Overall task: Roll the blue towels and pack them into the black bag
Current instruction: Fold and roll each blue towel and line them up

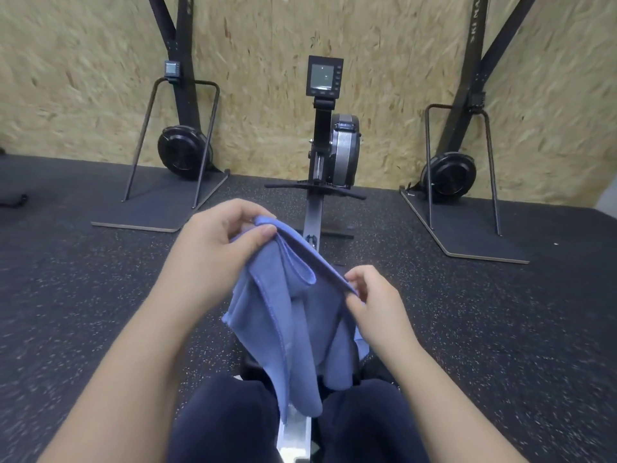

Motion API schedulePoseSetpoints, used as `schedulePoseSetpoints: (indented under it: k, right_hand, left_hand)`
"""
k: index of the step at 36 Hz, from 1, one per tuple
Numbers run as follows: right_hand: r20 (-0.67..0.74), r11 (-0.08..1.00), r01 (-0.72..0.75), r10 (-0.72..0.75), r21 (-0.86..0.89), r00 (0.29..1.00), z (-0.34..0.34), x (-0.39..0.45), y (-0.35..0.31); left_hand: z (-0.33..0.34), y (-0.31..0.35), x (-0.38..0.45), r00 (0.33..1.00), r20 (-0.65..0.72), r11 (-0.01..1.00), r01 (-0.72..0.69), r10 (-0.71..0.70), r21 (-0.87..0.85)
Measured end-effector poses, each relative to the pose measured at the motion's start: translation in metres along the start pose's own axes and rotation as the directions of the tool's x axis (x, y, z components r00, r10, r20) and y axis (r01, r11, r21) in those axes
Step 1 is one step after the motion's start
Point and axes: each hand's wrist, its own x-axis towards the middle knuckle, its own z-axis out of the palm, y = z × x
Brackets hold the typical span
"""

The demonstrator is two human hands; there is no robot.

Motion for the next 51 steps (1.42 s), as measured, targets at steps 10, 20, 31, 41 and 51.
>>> schedulePoseSetpoints:
  k: [10, 20, 31, 41, 51]
  right_hand:
    - [-0.091, 0.991, -0.101, 0.093, -0.084, 0.991, -0.007, -0.008, 0.03]
    - [-0.113, 0.996, -0.078, 0.082, 0.038, 0.99, -0.004, -0.015, 0.013]
    - [0.079, 0.843, -0.106, 0.075, 0.528, 0.994, 0.015, -0.006, -0.067]
    - [0.074, 0.816, -0.026, -0.02, 0.577, 0.997, 0.013, -0.02, -0.077]
    - [0.096, 0.834, -0.023, -0.036, 0.552, 0.995, 0.007, -0.036, -0.072]
  left_hand:
    - [-0.015, -0.017, -0.004, 0.969, -0.236, 0.997, 0.076, -0.072, 0.007]
    - [-0.023, -0.031, -0.009, 0.931, -0.338, 0.984, 0.166, -0.137, 0.06]
    - [0.008, -0.033, -0.024, 0.981, 0.003, 0.981, 0.193, -0.193, -0.008]
    - [0.032, -0.019, -0.035, 0.974, 0.155, 0.982, 0.15, -0.167, 0.115]
    - [0.039, -0.02, -0.043, 0.974, 0.102, 0.976, 0.193, -0.203, 0.101]
